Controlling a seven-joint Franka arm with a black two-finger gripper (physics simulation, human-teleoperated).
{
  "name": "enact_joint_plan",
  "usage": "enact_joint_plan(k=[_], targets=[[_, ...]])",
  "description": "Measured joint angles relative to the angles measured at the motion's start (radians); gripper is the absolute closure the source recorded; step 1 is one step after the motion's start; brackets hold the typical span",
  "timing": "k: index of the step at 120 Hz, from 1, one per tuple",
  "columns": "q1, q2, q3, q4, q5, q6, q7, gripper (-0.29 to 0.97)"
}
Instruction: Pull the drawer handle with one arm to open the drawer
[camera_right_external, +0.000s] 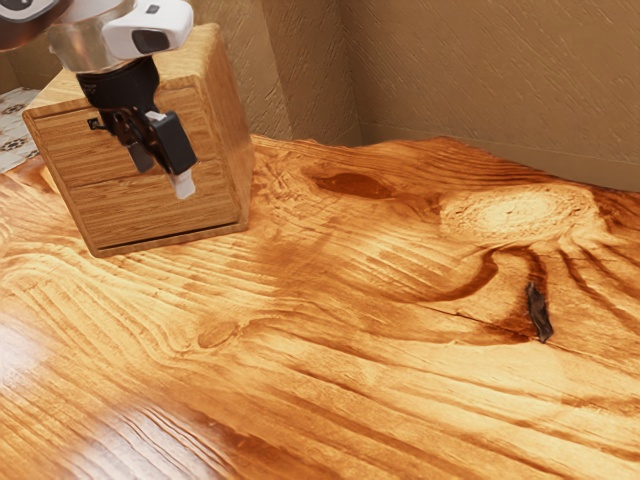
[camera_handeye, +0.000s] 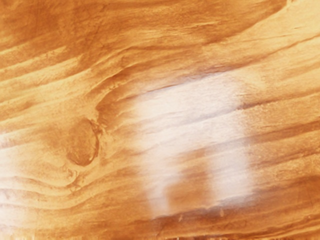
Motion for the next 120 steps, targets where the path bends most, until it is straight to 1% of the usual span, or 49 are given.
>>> enact_joint_plan(k=[9,26,30,36,40,45,53,61,65,68,73,76,78,83,87,90,93,97,101,103,106,112,120], targets=[[0.013,-0.001,0.000,-0.001,0.016,-0.016,0.001,0.00],[-0.036,-0.018,0.030,0.000,0.027,-0.031,0.025,0.00],[-0.038,-0.048,0.032,-0.037,0.030,-0.014,0.038,0.00],[-0.043,-0.157,0.057,-0.203,0.036,0.066,0.065,0.00],[-0.035,-0.203,0.074,-0.301,0.046,0.137,0.088,0.00],[-0.033,-0.233,0.096,-0.374,0.064,0.220,0.116,0.00],[-0.028,-0.250,0.162,-0.440,0.085,0.334,0.157,0.00],[-0.002,-0.337,0.207,-0.610,0.111,0.513,0.194,0.00],[-0.002,-0.343,0.218,-0.661,0.179,0.614,0.210,0.00],[-0.008,-0.327,0.222,-0.680,0.254,0.691,0.223,0.00],[-0.017,-0.265,0.226,-0.687,0.412,0.806,0.241,0.00],[-0.020,-0.212,0.227,-0.673,0.508,0.864,0.251,0.00],[-0.021,-0.172,0.230,-0.653,0.560,0.897,0.256,0.00],[-0.022,-0.090,0.249,-0.609,0.652,0.966,0.267,0.00],[-0.018,-0.031,0.262,-0.573,0.691,1.012,0.276,0.00],[-0.023,0.013,0.280,-0.540,0.689,1.042,0.282,0.00],[-0.031,0.050,0.301,-0.510,0.667,1.067,0.289,0.00],[-0.041,0.106,0.329,-0.429,0.583,1.068,0.306,0.00],[-0.021,0.194,0.336,-0.255,0.477,1.021,0.335,0.00],[-0.008,0.226,0.335,-0.182,0.436,0.993,0.351,0.00],[0.007,0.258,0.332,-0.114,0.388,0.954,0.372,0.00],[0.023,0.291,0.336,-0.055,0.316,0.891,0.388,0.00],[0.043,0.310,0.336,-0.027,0.265,0.828,0.400,0.00]])
